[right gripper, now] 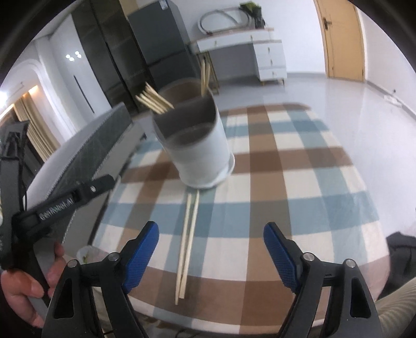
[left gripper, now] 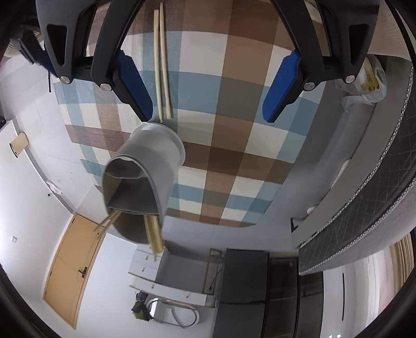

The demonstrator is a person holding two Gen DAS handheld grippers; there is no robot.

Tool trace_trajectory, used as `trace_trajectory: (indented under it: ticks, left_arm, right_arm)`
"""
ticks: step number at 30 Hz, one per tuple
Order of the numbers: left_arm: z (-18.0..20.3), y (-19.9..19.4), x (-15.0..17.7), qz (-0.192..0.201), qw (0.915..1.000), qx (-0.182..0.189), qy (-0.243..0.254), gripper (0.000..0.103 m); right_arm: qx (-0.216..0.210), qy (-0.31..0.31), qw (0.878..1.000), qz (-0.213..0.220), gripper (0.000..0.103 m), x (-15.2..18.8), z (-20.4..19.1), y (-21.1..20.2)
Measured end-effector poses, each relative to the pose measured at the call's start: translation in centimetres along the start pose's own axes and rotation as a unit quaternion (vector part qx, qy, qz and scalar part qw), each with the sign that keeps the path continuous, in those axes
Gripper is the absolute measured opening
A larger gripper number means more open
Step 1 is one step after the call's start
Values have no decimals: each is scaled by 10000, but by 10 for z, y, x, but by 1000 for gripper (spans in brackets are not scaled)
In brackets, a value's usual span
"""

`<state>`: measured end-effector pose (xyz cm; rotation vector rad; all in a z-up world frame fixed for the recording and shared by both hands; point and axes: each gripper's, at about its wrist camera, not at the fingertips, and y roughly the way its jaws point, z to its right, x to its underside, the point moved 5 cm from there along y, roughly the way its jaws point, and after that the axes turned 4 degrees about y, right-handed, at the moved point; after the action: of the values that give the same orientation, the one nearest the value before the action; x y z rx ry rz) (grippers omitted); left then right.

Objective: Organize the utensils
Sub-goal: 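Lower both tools toward the chopstick bundle beside the holder, then grasp a chopstick with the right gripper while the left gripper grasps another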

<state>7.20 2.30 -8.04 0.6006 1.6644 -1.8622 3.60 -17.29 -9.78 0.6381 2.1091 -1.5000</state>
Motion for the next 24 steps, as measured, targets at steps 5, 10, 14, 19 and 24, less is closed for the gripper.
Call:
trace_trajectory:
  ticks: [5, 10, 14, 19, 24]
  left_arm:
    - [-12, 18, -2, -308, 9992, -37, -263, 83]
    - [-22, 30, -3, -617, 9965, -76, -564, 83]
    - [-35, 36, -3, -758, 9933, -103, -863, 83]
    - [-48, 40, -2, -899, 9890, -165, -1164, 83]
    - [-54, 45, -1, -1015, 9857, -156, -1333, 83]
  right_arm:
    - [42, -114, 9989, -454, 63, -4, -4, 35]
    - [77, -377, 9963, -765, 50, -18, -17, 76]
    - [58, -543, 9920, -1135, 31, -22, -25, 111]
    - [60, -767, 9875, -1373, 20, -20, -34, 137]
    - [361, -994, 9845, -1400, 10, -19, -39, 145]
